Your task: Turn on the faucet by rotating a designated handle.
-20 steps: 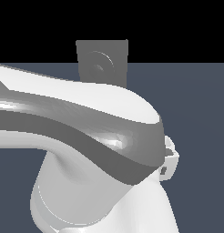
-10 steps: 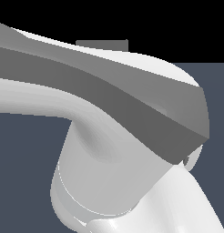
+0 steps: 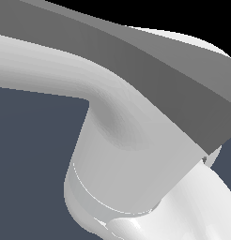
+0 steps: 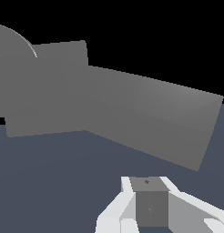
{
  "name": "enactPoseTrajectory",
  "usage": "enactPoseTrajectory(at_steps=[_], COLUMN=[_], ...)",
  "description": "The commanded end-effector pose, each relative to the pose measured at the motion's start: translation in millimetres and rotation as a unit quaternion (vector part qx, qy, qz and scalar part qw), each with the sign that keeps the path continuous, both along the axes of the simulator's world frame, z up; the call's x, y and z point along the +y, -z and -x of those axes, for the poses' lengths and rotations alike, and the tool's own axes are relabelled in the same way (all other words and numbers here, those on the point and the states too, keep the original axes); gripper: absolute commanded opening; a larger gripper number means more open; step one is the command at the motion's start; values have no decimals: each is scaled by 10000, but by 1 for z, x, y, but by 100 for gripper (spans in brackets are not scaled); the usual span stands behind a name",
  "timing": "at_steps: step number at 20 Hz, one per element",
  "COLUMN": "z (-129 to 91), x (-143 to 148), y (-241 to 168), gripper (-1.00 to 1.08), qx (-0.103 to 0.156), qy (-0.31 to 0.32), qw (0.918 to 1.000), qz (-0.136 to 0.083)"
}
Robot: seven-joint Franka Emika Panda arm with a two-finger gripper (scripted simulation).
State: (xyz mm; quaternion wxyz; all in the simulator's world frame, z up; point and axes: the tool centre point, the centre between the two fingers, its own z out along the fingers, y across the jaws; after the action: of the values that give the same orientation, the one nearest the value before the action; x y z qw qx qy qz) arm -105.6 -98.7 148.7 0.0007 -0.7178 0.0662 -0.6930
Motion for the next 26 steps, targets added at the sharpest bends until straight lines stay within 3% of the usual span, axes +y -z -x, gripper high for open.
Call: enactPoseTrajectory(at_steps=[1,26], z=[-1,-3], x=[4,-20], y=[0,-95], gripper=[-100,-100], qx=[15,-101], qy=[-9,-6], qw=[9999,9999], qz=[-135,110])
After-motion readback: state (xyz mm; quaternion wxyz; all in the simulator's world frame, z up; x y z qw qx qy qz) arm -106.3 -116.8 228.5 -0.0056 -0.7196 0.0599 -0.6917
